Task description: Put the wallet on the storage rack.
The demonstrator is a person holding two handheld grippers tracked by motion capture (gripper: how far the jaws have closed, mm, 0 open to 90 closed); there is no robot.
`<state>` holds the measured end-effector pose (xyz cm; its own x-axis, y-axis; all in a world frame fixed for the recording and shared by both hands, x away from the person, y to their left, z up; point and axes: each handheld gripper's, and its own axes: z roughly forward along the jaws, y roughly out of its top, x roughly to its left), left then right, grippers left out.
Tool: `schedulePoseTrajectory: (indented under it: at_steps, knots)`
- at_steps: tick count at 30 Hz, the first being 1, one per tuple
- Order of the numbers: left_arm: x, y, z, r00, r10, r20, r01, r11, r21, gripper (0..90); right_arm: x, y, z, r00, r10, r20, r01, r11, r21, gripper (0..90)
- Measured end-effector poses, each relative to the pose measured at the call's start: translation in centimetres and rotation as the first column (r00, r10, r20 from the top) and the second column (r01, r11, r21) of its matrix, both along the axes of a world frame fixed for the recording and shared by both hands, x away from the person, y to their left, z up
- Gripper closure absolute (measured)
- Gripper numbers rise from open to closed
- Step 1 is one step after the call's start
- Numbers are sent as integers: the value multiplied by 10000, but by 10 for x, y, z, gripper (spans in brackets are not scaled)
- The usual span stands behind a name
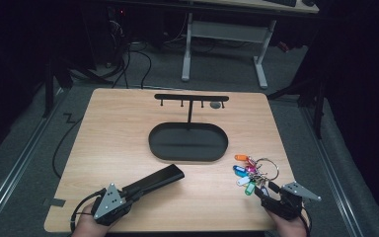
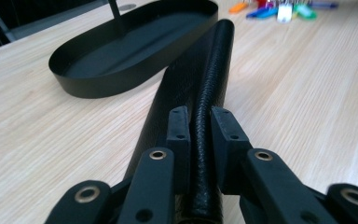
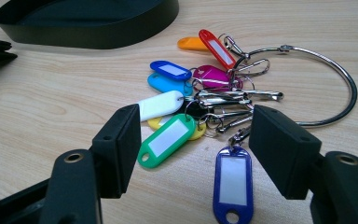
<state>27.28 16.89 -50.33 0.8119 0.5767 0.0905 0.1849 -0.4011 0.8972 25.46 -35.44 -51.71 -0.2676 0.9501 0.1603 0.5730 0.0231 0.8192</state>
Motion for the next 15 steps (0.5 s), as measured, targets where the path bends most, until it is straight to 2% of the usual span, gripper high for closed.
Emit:
schedulePoseTrajectory:
  at_steps: [1, 5, 7, 10, 15]
  knots:
    - [0, 0, 1, 9999, 5, -137, -7, 9999, -158, 793, 0, 0, 0, 10000, -11, -11, 11, 10000, 10, 347]
    - [1, 0, 2, 9996, 158, -244, -171, 9986, -510, 794, 0, 1, 0, 10000, -1, 4, 1, 10000, 1, 347]
    - [1, 1, 3, 9992, 161, -374, -191, 9965, -819, 794, 0, 1, 0, 10000, 14, 17, -14, 10000, -9, 347]
    - [-1, 0, 6, 9994, 116, -332, -154, 9932, -1152, 797, 0, 0, 0, 10000, -6, 5, 6, 10000, 2, 347]
    - [-4, -3, 8, 9992, 68, -385, -121, 9902, -1392, 800, 0, 0, 0, 10000, 8, 11, -8, 10000, -12, 347]
